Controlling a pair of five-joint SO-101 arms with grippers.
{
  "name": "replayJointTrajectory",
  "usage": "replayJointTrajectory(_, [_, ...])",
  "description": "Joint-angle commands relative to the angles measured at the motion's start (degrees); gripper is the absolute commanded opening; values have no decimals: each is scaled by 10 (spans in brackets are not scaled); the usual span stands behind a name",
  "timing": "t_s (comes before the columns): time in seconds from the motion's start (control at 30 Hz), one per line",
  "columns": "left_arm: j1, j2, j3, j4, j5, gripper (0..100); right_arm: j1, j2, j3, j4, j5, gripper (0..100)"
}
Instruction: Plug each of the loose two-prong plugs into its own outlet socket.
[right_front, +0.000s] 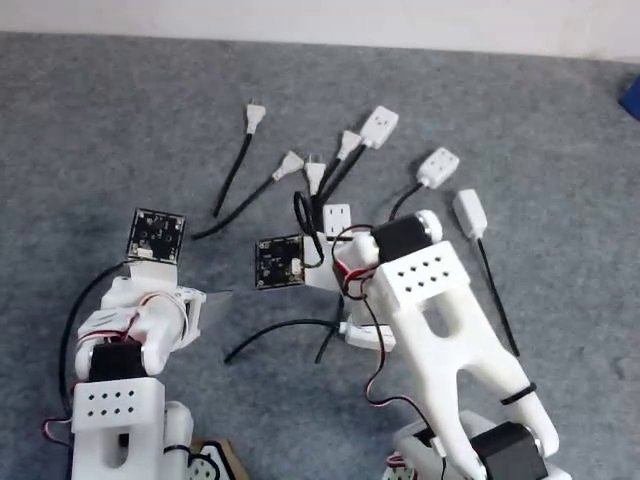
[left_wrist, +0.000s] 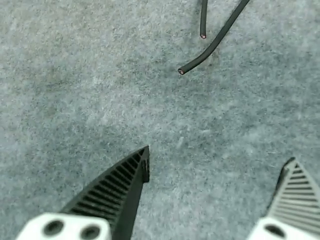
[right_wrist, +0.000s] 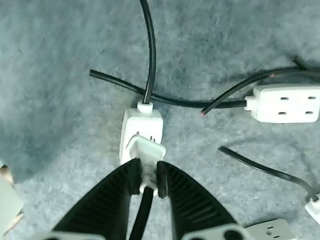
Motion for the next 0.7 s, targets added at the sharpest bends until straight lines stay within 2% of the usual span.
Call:
replayJointTrajectory(0.0, [-3,-6,-3,-12,4,394,23,-7,-24,13,31,9])
replayJointTrajectory(0.23, [-3,-6,-3,-12,4,394,36,-7,-41,15,42,9])
replayJointTrajectory(0.33, [-3,-6,-3,-12,4,394,36,-7,-40,15,70,9])
replayJointTrajectory(0.53, [-3,-5,-3,-11,4,394,20,-1,-35,15,74,9])
replayJointTrajectory(0.67, [-3,-4,-3,-11,4,394,8,-7,14,-34,75,9])
